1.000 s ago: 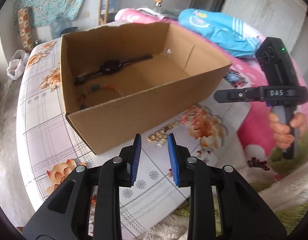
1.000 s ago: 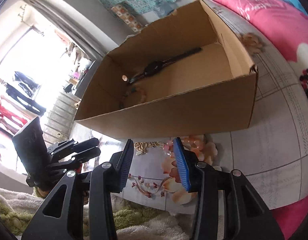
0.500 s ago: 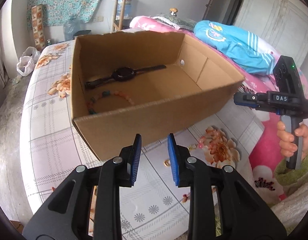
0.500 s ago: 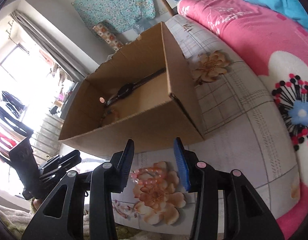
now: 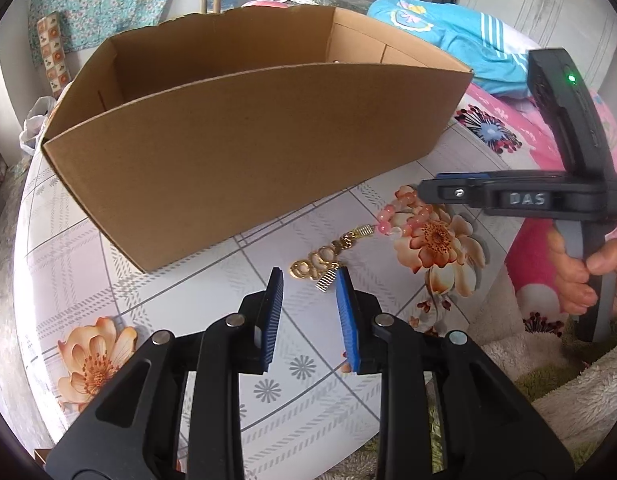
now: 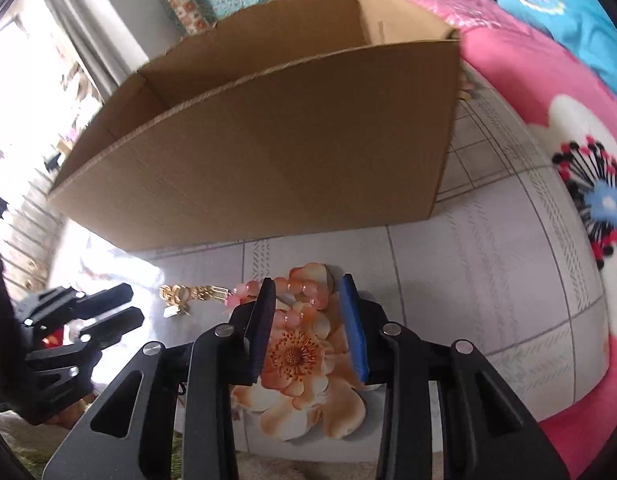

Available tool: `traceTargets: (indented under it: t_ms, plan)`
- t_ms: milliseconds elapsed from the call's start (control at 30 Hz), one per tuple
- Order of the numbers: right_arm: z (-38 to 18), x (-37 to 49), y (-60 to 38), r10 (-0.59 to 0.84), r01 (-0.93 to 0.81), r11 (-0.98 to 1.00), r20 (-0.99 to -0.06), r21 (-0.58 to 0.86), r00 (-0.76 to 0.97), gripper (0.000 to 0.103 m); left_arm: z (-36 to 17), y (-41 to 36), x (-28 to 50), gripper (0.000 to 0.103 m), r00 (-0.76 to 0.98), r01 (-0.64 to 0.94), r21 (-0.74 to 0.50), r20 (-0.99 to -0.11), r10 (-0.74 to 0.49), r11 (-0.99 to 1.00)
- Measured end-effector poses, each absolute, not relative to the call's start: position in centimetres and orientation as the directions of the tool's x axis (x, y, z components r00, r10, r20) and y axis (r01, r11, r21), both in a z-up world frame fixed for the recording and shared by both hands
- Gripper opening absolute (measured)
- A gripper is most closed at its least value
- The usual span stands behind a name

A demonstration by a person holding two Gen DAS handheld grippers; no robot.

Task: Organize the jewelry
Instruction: 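Move the left gripper to the gold charms while the right gripper approaches them too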

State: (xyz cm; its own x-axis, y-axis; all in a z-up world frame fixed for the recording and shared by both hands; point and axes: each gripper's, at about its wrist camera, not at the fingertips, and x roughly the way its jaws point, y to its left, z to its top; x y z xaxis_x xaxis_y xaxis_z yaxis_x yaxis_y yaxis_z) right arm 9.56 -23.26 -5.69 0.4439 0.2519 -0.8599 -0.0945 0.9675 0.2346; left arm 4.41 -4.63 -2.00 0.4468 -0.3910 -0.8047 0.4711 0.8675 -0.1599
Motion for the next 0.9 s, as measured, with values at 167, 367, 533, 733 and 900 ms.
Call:
traceTargets:
  t_ms: [167,367,533,733,900]
  plan:
    - [-6.0,9.9,-22.5,0.118,-0.121,0.990,-0.892,0.072,0.436,0.027,-2.5,-5.2,4.0,0.027,0.436,0.493,-0.142,-0.813,-0.386,0.858]
    - [-5.6,11.0,-25.3,0.018,-0.015,1.000,-0.884,0.012,0.467,0.027,-2.9,-5.3,4.1,0.030,0.426,0.487,-0.162,-0.814,-0.395,0.858]
    - [-4.0,10.1,-28.0,-0.004,0.068,0.997,-0.842,0.038,0.539,0.027,-3.0,-4.9,3.7,0.030,0.432,0.479,-0.155,-0.816,-0.385,0.864]
    - [-2.3,7.8,-27.5,0.103,-0.018,0.993,-0.770,0.118,0.630,0.027,-2.7,-4.6,3.5,0.030,0.457,0.460,-0.145,-0.807,-0.373,0.876]
    - [-3.6,8.1,-22.9,0.319,-0.198,0.948,-0.759,0.250,0.568,0.019,-2.4,-5.6,4.1,0.030,0.502,0.454,-0.084,-0.798,-0.333,0.887]
